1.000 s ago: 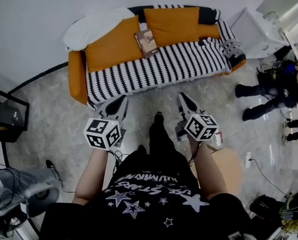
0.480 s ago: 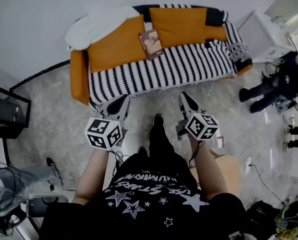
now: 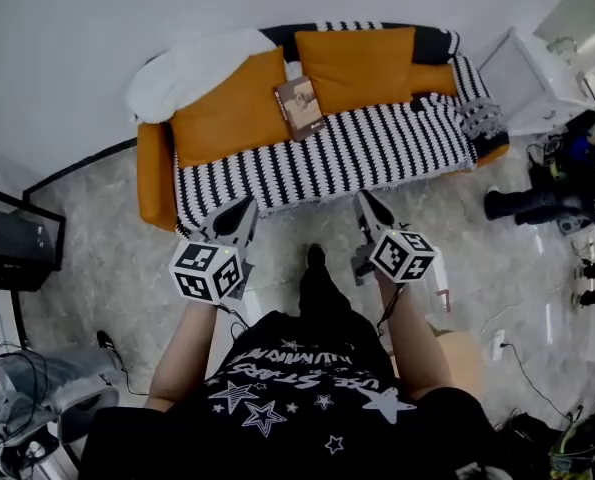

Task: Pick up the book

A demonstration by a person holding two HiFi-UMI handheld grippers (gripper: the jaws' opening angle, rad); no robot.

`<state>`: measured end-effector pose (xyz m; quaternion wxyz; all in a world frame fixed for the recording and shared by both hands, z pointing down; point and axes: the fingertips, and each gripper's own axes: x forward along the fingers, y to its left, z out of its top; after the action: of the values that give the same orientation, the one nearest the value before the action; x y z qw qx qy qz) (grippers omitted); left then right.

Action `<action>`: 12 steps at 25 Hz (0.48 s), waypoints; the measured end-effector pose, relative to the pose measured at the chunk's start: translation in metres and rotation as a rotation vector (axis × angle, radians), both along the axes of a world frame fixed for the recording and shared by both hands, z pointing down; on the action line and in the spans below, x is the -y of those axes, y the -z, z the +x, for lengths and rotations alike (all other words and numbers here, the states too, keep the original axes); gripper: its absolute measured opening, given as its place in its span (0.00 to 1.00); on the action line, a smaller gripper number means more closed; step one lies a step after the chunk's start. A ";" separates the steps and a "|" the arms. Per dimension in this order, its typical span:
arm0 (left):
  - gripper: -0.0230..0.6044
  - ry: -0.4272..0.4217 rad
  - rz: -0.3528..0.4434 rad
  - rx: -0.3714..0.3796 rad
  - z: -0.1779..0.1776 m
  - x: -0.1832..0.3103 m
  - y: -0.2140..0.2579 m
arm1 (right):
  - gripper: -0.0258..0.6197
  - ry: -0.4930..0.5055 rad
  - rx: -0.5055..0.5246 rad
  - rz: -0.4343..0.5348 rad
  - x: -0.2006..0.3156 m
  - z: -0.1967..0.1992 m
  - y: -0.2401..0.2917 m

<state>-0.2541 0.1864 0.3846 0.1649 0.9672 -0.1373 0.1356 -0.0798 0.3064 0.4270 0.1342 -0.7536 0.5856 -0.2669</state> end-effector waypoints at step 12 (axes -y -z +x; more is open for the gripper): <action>0.06 0.007 -0.023 0.039 0.088 0.047 -0.007 | 0.10 -0.035 0.035 -0.002 0.036 0.099 -0.004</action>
<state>-0.1658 0.1399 0.3918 0.1738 0.9620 -0.1425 0.1552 0.0189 0.2706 0.4309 0.1482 -0.7591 0.5696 -0.2783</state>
